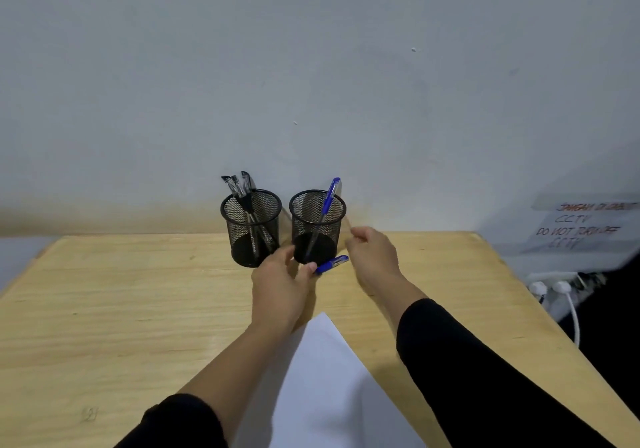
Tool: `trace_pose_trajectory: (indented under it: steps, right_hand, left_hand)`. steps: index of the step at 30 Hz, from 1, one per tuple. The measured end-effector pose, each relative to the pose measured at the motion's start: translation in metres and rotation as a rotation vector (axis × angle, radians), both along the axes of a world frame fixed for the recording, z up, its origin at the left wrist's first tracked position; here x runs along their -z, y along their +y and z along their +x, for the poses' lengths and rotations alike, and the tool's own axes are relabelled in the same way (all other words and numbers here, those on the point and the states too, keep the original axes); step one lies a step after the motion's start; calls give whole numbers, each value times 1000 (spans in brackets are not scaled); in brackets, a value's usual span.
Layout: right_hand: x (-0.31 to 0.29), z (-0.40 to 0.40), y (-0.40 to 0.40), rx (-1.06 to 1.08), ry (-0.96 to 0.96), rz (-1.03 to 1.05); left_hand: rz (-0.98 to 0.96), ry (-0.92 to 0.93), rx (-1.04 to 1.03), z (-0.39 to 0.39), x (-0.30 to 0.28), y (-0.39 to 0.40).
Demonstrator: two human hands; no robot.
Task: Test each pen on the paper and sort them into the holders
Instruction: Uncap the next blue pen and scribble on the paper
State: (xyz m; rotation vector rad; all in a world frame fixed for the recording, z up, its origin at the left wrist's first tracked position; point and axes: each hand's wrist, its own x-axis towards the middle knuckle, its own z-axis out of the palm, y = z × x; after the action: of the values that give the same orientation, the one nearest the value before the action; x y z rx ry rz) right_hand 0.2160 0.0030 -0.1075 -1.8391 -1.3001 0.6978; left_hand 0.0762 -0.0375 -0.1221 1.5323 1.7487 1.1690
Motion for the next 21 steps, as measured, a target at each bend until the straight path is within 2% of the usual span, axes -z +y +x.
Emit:
trace_pose_trajectory:
  steps: [4,6,10,12,14,16,21]
  right_hand:
    - [26,0,-3,-78,-256,-101]
    - [30,-2,-3,-60,-270,-72]
    - [29,-2,-7,-56,-266,-67]
    - [23,1,-13,-102,-95,-75]
    - [13,3,-22,-131,269,-49]
    - [2,-1,-34,-136,503,-15]
    - [-13,-21,-63,-254,619,-9]
  left_hand:
    - [-117,172,93,-11,8,-4]
    - [-117,227,95,-12,7,-4]
    - [-115,207,81,-15,6,-7]
    - [-72,149,81,-19,5,-12]
    - [-29,47,85,-24,1,-17]
    - [-6,-52,100,-26,-4,-23]
    - [49,-172,120,-22,-15,-38]
